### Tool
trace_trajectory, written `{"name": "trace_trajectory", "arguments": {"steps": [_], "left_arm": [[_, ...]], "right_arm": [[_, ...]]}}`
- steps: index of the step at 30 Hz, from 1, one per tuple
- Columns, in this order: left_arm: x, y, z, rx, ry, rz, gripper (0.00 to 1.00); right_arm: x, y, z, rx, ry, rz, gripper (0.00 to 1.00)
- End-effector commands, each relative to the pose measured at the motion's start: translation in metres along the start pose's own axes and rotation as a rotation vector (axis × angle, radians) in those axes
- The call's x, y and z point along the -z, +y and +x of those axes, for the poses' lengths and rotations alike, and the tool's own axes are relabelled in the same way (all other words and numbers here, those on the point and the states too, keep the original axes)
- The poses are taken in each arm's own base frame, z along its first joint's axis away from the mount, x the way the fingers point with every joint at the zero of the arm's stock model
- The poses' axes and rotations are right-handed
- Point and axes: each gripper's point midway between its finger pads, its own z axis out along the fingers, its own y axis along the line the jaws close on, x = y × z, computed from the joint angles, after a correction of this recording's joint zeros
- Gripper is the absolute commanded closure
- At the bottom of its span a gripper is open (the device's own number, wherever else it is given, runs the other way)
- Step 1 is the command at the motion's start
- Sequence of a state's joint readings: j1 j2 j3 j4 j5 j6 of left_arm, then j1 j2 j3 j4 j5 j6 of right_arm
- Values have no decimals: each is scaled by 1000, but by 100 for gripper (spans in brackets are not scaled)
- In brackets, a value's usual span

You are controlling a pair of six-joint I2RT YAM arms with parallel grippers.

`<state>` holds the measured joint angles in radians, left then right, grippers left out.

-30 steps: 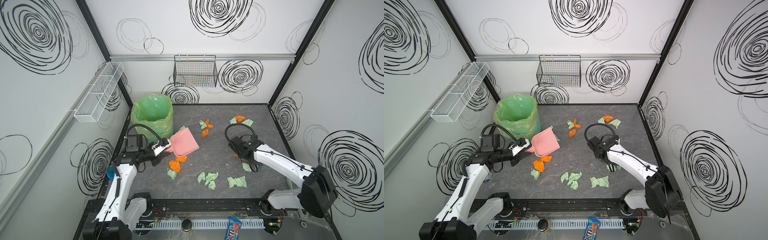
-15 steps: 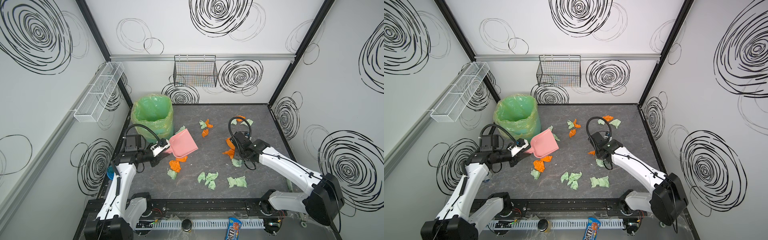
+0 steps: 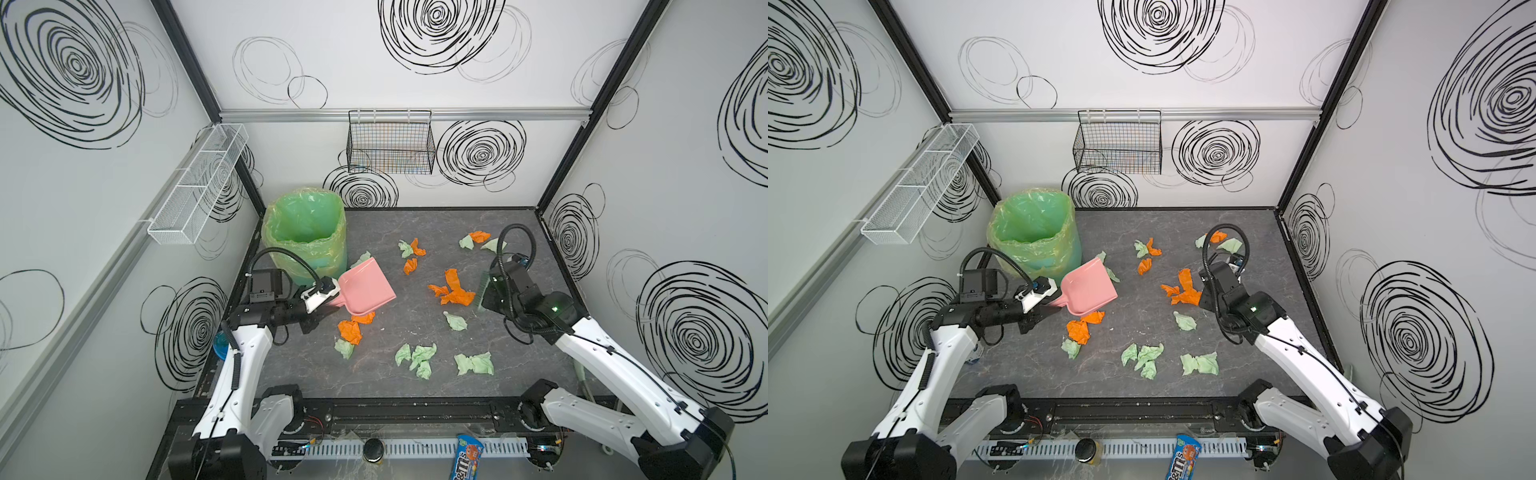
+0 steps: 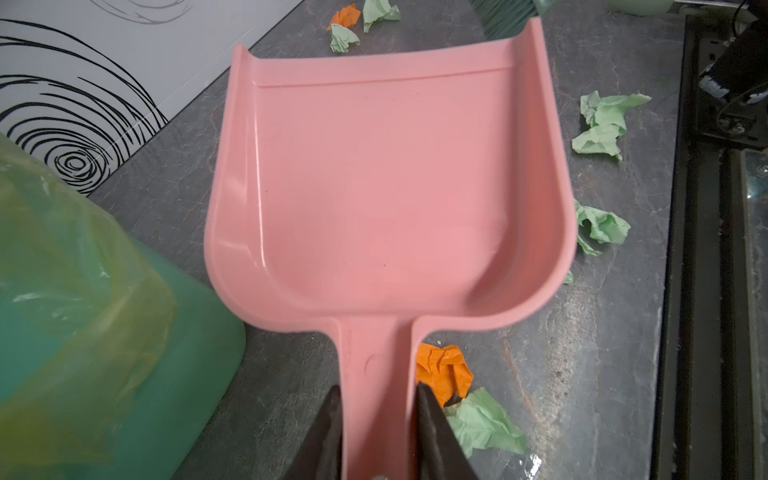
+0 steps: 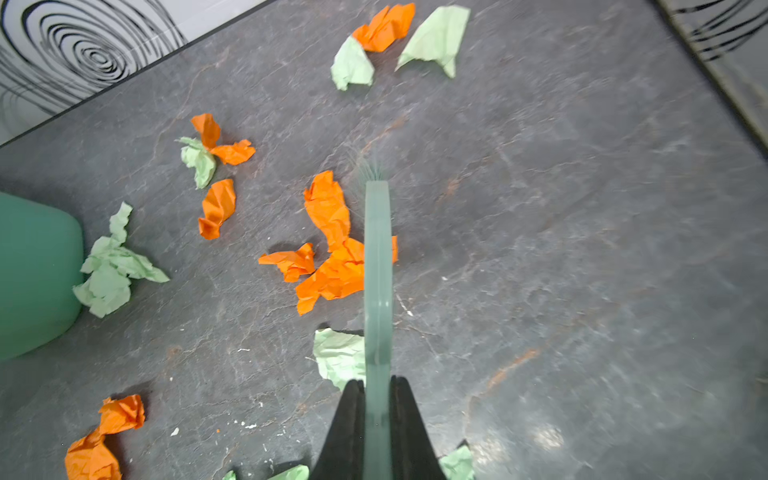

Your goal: Sweep away the paper scraps from the table

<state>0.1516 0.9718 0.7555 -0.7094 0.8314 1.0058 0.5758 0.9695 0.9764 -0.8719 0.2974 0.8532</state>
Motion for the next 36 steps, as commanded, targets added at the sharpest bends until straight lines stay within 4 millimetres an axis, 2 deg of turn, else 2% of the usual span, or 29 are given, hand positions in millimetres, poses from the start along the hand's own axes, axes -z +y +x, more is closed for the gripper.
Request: {"name": "trace_trajectory", "arguments": {"steps": [1, 3, 4, 12, 17, 24, 29, 36], "left_arm": [[3, 3, -11, -13, -40, 4, 100], [2, 5, -11, -4, -44, 5, 100], [1, 5, -11, -4, -46, 5, 100], [-1, 5, -6, 7, -41, 12, 100], [-1, 7, -4, -11, -29, -4, 100], [-2, 10, 1, -16, -10, -4, 100], [-5, 12, 3, -2, -19, 4, 100], [-5, 14, 1, 5, -32, 14, 100]], "right_arm": [[23, -52, 4, 38, -10, 236, 100], [28, -65, 17, 62, 35, 290, 100], [27, -65, 23, 96, 62, 287, 100], [8, -85, 85, 129, 260, 301, 100], [1, -80, 100, 200, 340, 330, 100], [-1, -60, 145, 354, 522, 319, 100], [8, -43, 161, 328, 598, 265, 100], [15, 13, 171, 220, 629, 9, 100]]}}
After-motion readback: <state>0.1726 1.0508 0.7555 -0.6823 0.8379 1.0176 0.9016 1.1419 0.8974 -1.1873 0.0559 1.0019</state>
